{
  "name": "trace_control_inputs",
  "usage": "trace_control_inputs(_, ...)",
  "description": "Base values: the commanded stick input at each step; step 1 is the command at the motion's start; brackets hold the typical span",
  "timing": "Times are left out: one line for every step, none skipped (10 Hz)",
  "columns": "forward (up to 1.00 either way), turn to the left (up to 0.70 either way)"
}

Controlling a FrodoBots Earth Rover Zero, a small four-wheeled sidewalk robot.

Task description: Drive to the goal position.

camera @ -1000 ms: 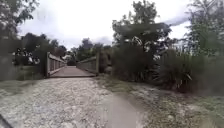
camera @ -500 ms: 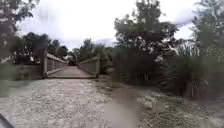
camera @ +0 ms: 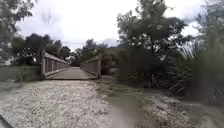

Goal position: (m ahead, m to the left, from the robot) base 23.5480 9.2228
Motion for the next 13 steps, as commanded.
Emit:
trace_control_inputs(0.70,0.00)
trace_control_inputs(0.70,0.00)
trace_control_inputs(0.70,0.00)
trace_control_inputs(0.70,0.00)
trace_control_inputs(0.70,0.00)
trace_control_inputs(0.70,0.00)
trace_control_inputs(0.70,0.00)
trace_control_inputs(0.70,0.00)
trace_control_inputs(0.70,0.00)
trace_control_inputs(0.70,0.00)
trace_control_inputs(0.70,0.00)
trace_control_inputs(0.70,0.00)
trace_control_inputs(0.70,0.00)
